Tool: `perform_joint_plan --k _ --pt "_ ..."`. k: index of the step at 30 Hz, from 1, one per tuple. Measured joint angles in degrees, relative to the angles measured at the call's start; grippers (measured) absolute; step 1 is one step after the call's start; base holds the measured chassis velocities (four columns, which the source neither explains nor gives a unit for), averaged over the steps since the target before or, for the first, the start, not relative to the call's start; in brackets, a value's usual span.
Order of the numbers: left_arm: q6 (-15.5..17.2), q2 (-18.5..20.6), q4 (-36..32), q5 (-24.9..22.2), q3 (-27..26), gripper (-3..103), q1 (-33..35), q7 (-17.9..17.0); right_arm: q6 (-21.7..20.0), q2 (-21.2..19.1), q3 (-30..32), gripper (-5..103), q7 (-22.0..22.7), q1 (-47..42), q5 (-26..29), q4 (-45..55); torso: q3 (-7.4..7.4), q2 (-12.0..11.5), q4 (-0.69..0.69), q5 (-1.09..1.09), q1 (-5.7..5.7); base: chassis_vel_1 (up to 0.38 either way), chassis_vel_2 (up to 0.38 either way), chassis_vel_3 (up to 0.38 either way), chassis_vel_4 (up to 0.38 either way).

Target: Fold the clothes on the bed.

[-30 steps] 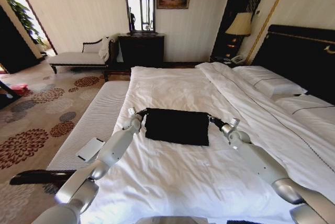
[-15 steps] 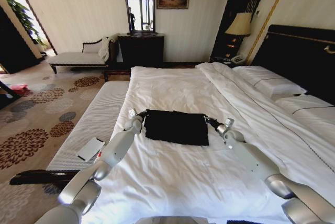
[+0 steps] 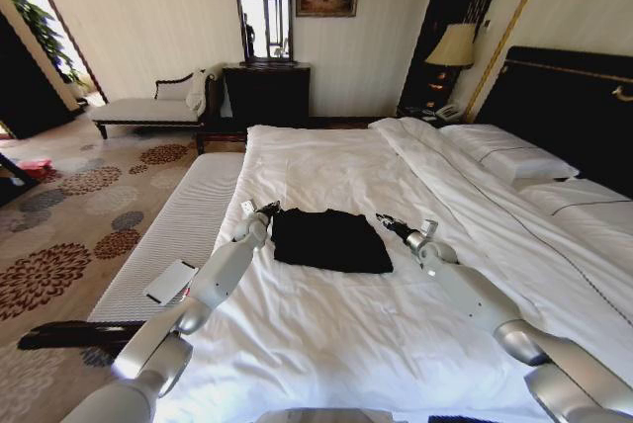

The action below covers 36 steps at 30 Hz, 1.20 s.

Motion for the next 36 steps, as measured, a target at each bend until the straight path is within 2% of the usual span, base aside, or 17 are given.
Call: perform_joint_plan --k 1,2,5,6,7,9,11,13,14,20,23,24,26,28,31,34,36 --pt "0.01 0.05 0.0 0.08 0.0 50 0.0 -0.03 -0.02 -0.1 0.1 59 0.03 -0.13 0.02 0.26 0.0 0.0 0.0 0.0 0.0 0.0 0.0 0.0 0.0" --pt "0.01 0.05 0.0 0.08 0.0 50 0.0 -0.03 -0.02 -0.1 0.1 59 0.03 -0.13 0.02 0.26 0.0 0.0 0.0 0.0 0.0 0.0 0.0 0.0 0.0" --pt "0.27 2.4 -2.21 1.68 0.13 67 1.05 -0.96 -0.7 -1.71 2.02 76 0.19 -2.14 0.43 3.81 0.0 0.0 -0.02 0.0 0.0 0.0 0.0 0.0 0.0" --pt "0.32 3.17 -3.22 1.88 0.23 67 1.57 -1.23 -1.21 -2.16 2.65 81 0.2 -2.67 0.61 4.82 0.0 0.0 -0.01 -0.01 0.0 0.0 0.0 0.0 0.0" --pt "0.32 3.17 -3.22 1.88 0.23 67 1.57 -1.23 -1.21 -2.16 2.65 81 0.2 -2.67 0.61 4.82 0.0 0.0 -0.01 -0.01 0.0 0.0 0.0 0.0 0.0" --pt "0.35 5.46 -6.65 2.15 0.29 78 3.33 -1.84 -2.13 -3.35 4.38 86 0.69 -4.22 1.11 7.65 0.0 0.0 -0.01 0.0 0.0 0.0 0.0 0.0 0.0" --pt "0.52 8.65 -12.34 2.15 0.31 89 6.21 -2.88 -4.03 -5.0 7.33 99 2.56 -7.23 2.83 13.17 0.0 0.0 -0.01 -0.02 0.0 0.0 0.0 0.0 0.0" --pt "0.56 9.11 -13.35 2.14 0.29 89 6.66 -3.07 -4.28 -5.2 7.71 99 2.76 -7.61 3.04 13.82 0.0 0.0 0.01 -0.01 0.0 0.0 0.0 0.0 0.0" --pt "0.76 10.8 -17.26 2.1 0.07 97 8.52 -3.61 -5.18 -6.23 9.65 100 3.58 -9.72 3.74 16.86 -0.01 0.0 0.01 -0.02 0.0 0.0 0.0 0.0 0.0" --pt "1.32 15.52 -28.56 0.99 -1.86 100 15.55 -5.06 -7.99 -9.45 18.33 100 7.54 -20.87 5.61 26.07 -0.01 0.0 -0.04 -0.01 -0.01 0.0 0.0 0.0 0.0" --pt "1.34 17.16 -31.78 0.63 -2.41 100 18.06 -5.12 -8.61 -10.2 21.07 100 8.45 -24.11 6.2 28.58 -0.01 0.01 -0.06 0.0 -0.01 0.0 0.0 0.0 0.0" --pt "1.37 19.28 -35.48 0.53 -3.48 100 21.59 -4.95 -9.02 -10.94 24.07 100 9.97 -27.9 7.29 31.67 -0.02 0.01 -0.04 -0.02 -0.01 0.0 0.0 0.0 0.0" --pt "1.38 19.92 -36.61 0.53 -3.97 100 22.77 -4.91 -9.09 -11.06 24.8 100 10.35 -28.91 7.54 32.4 -0.02 0.01 -0.03 -0.02 -0.02 0.0 0.0 0.0 0.0" --pt "1.41 22.45 -41.05 0.39 -5.74 100 27.5 -4.83 -9.39 -11.36 27.77 100 11.8 -33.15 8.4 35.28 -0.02 0.01 0.02 -0.02 -0.02 0.0 0.0 0.0 0.0" --pt "1.41 23.66 -43.01 0.24 -6.47 100 29.38 -4.78 -10.65 -11.38 29.76 100 12.36 -35.56 8.72 36.91 -0.02 0.01 0.02 -0.01 -0.02 0.0 0.0 0.0 0.0" --pt "1.48 25.02 -45.48 -1.0 -7.04 100 31.36 -4.75 -12.09 -11.32 32.2 100 13.11 -38.65 8.88 39.24 -0.01 0.01 -0.01 -0.02 -0.02 0.0 0.0 0.0 0.0" --pt "2.54 26.43 -48.54 -5.2 -7.39 100 32.93 -4.94 -13.51 -10.52 34.43 100 15.24 -41.71 8.27 41.37 -0.02 0.01 -0.03 0.0 -0.02 0.0 0.0 0.0 0.0"
